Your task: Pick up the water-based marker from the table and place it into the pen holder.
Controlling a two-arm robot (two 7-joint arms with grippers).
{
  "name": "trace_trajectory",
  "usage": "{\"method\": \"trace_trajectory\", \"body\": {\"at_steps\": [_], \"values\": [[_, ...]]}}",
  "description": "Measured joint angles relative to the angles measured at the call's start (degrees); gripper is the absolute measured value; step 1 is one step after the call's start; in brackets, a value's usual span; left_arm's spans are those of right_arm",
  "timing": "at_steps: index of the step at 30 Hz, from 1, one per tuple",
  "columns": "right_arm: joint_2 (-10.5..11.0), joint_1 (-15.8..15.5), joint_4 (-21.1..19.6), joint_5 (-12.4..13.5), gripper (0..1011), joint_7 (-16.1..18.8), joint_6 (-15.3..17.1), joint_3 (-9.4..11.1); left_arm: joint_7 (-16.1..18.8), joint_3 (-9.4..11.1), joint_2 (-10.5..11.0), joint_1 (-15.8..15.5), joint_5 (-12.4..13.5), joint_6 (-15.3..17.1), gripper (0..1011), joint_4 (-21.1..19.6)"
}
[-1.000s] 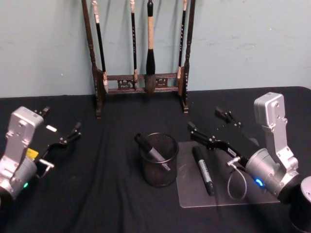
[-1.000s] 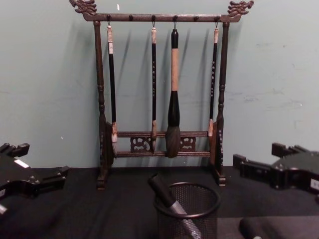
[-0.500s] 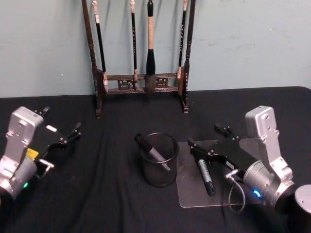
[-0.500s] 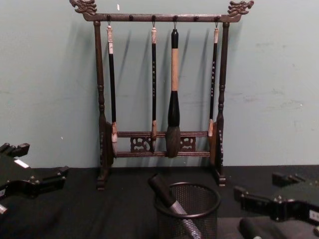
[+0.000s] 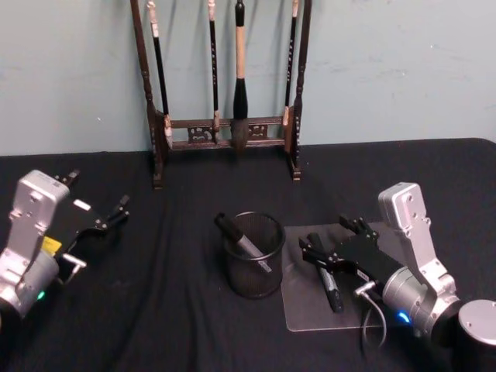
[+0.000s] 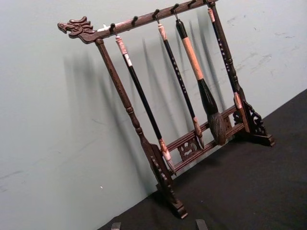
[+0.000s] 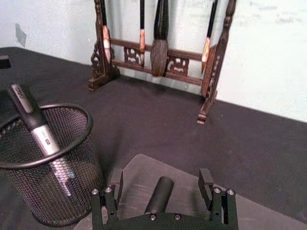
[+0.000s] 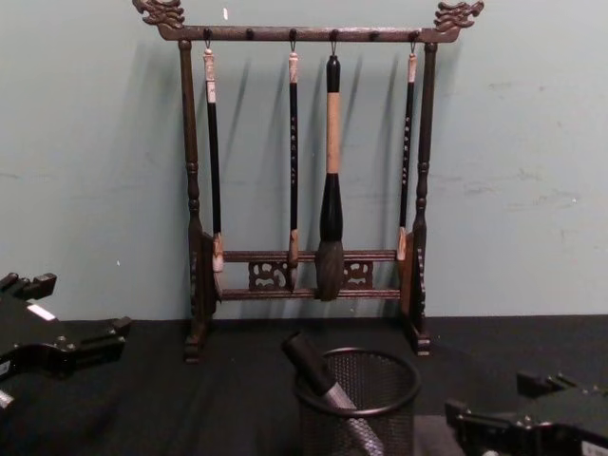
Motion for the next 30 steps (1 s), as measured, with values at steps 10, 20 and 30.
{"method": "trace_trajectory", "body": {"at_steps": [10,20,30], "values": [[-0.4,0.9,2.2,0.5,1002,1.2,1.8,-0.1,0.0,0.0,0.0,0.0,0.0,0.0,1009,0.0],[-0.4,1.5,3.1,1.2,1002,1.9,3.6,-0.5,0.0,0.0,0.0,0.0,0.0,0.0,1009,0.0],[-0.2,1.7,3.9,1.3,1002,1.8,4.2,-0.8,0.0,0.0,0.0,0.0,0.0,0.0,1009,0.0]]}}
